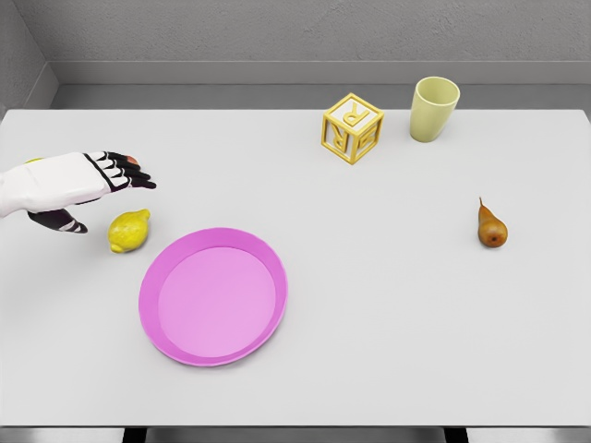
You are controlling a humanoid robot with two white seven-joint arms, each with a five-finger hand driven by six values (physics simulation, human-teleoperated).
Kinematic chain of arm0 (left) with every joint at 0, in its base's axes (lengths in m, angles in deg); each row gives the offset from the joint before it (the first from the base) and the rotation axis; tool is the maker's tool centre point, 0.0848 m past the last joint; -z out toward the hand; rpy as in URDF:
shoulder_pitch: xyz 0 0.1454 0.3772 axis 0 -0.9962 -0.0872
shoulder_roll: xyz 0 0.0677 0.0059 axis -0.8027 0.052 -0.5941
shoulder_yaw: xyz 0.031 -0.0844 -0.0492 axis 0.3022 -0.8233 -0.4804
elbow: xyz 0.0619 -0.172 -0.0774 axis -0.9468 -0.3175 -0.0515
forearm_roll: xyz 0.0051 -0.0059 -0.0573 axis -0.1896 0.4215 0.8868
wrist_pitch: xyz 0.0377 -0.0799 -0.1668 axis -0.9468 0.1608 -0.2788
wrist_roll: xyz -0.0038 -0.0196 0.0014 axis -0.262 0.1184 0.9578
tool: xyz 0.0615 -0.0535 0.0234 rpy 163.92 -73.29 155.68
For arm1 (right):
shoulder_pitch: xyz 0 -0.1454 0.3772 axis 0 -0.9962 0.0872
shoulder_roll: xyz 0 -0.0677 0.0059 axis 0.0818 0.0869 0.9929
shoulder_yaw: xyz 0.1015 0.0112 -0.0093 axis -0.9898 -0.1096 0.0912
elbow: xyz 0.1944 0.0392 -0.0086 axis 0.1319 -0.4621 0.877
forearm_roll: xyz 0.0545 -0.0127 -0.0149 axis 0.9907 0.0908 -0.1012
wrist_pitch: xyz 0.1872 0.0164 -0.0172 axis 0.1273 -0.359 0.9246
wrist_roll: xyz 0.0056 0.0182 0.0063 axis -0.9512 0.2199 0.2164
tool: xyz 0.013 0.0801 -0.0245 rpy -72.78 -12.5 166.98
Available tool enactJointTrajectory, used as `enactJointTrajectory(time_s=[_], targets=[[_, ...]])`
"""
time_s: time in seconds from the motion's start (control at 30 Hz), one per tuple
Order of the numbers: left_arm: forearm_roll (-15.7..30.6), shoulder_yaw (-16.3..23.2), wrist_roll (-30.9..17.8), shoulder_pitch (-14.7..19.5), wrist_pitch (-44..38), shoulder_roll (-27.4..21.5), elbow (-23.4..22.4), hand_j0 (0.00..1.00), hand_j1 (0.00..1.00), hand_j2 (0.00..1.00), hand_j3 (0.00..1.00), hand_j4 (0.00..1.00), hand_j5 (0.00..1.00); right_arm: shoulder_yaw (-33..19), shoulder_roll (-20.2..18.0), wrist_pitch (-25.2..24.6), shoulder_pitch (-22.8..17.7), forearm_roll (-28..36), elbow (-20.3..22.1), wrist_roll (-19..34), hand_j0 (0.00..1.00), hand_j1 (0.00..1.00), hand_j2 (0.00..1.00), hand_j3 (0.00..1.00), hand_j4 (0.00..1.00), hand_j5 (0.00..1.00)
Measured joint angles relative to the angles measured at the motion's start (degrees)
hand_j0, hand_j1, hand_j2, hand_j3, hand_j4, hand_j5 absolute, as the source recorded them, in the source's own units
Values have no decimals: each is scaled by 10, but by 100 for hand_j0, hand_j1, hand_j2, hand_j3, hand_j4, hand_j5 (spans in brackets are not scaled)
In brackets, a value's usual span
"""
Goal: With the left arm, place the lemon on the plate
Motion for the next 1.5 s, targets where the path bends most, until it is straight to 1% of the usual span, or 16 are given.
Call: enactJointTrajectory(time_s=[0.23,0.37,0.4,0.43,0.57,0.7,0.87,1.03,1.17,1.37,1.5], targets=[[0,1,0,-1,0,3,1,100,100,100,100,100,100,-1,0,0,-1,0,0,0,100,100,100,100,100,100],[-3,17,-1,-2,0,8,2,100,100,100,100,100,100,-1,0,0,-1,0,0,0,100,100,100,100,100,100],[-4,20,-1,-11,0,8,3,100,100,100,100,100,100,-1,0,0,-1,0,0,0,100,100,100,100,100,100],[-5,22,-2,-13,0,8,3,100,100,100,100,100,100,-1,0,0,-1,0,0,0,100,100,100,100,100,100],[-14,24,-5,-9,0,7,2,100,100,100,100,100,100,-1,0,0,-1,0,0,0,100,100,100,100,100,100],[-53,20,-31,-2,0,26,-2,100,100,100,100,100,100,-1,0,0,-1,0,0,0,100,100,100,100,100,100],[-75,20,-31,22,0,43,-21,100,100,100,100,100,100,-1,0,0,-1,0,0,0,100,100,100,100,100,100],[-82,23,-21,23,0,57,-37,100,100,100,100,100,100,-1,0,0,-1,0,0,0,100,100,100,100,100,100],[-106,24,-22,23,0,58,-43,100,100,100,100,100,100,-1,0,0,-1,0,0,0,100,100,100,100,100,100],[-125,24,-23,23,0,61,-44,100,100,100,100,100,100,-1,0,0,-1,0,0,0,100,100,100,100,100,100],[-145,25,-24,22,0,71,-43,100,100,100,100,100,100,-1,0,0,-1,0,0,0,100,100,100,100,100,100]])
